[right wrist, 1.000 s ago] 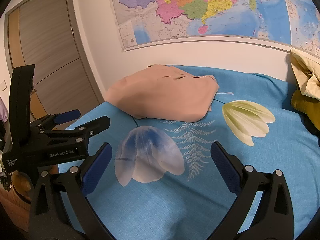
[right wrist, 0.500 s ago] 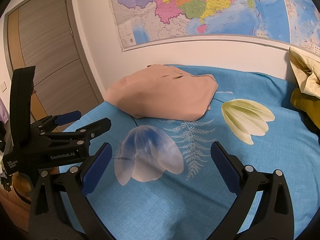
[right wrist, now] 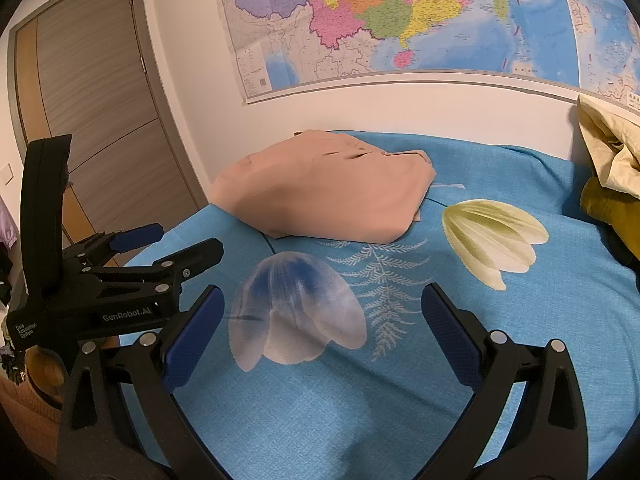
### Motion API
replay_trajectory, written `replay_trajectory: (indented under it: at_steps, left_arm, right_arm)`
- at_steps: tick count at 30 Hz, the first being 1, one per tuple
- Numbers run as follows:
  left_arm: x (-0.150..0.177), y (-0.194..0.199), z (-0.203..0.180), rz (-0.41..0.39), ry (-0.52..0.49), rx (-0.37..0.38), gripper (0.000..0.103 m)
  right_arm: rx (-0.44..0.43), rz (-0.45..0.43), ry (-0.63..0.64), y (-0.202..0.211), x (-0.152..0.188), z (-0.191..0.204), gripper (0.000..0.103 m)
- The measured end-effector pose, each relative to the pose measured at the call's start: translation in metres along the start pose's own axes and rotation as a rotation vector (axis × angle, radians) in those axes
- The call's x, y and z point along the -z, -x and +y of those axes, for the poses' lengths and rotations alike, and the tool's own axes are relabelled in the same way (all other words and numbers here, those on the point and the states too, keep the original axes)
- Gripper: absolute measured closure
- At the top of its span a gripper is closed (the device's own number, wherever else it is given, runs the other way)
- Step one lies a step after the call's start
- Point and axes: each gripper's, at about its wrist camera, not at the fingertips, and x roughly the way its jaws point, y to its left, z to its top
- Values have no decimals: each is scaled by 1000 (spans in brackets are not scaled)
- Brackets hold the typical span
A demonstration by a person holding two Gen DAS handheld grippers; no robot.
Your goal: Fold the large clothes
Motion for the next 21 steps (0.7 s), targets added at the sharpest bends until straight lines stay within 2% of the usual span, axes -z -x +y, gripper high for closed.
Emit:
replay_trajectory:
  at_steps: [12,17,21]
  left_arm:
    - [0,0,0,3,5,6,7]
    - [0,2,-2,-24,5,15,7]
    - [0,-6,-4,20,26,44,7]
  right_arm:
    - [-3,-2,-11,1,-1,-1,6]
    - [3,-6,-13,3,-1,-2,6]
    - [18,-13,-26,9,-1,-8,6]
